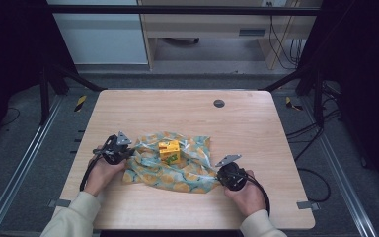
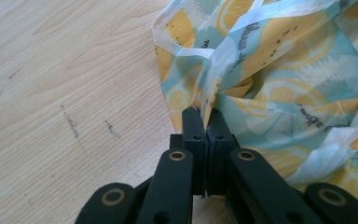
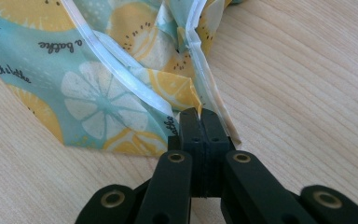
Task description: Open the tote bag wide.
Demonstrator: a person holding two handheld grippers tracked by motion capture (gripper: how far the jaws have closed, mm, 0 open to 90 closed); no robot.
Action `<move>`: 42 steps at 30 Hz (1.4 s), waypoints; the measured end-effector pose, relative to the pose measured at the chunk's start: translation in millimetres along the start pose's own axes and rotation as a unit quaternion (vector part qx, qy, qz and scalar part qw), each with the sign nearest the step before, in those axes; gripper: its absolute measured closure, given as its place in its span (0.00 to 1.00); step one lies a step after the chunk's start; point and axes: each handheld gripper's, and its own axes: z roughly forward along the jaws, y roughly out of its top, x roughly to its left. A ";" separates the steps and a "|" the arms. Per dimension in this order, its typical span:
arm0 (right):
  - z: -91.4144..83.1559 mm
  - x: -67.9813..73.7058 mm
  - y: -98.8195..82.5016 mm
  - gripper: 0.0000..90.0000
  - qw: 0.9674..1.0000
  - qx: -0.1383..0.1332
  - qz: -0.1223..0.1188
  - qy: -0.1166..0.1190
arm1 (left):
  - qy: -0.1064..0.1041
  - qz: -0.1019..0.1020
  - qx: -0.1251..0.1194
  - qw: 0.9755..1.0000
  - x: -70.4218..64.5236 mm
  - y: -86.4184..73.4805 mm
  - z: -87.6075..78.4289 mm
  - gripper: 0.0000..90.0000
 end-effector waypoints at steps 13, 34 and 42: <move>0.7 -1.1 0.2 1.00 1.000 0.005 0.003 -0.005 | -0.003 -0.009 0.002 1.000 0.8 -0.5 0.5 0.99; -32.0 9.0 10.8 0.29 0.985 -0.173 -0.001 -0.022 | 0.029 -0.006 -0.089 0.996 -17.3 13.2 -51.5 0.38; -37.4 -2.3 7.2 0.19 0.982 -0.181 0.026 -0.045 | 0.006 -0.039 -0.111 0.993 -18.7 12.5 -70.9 0.22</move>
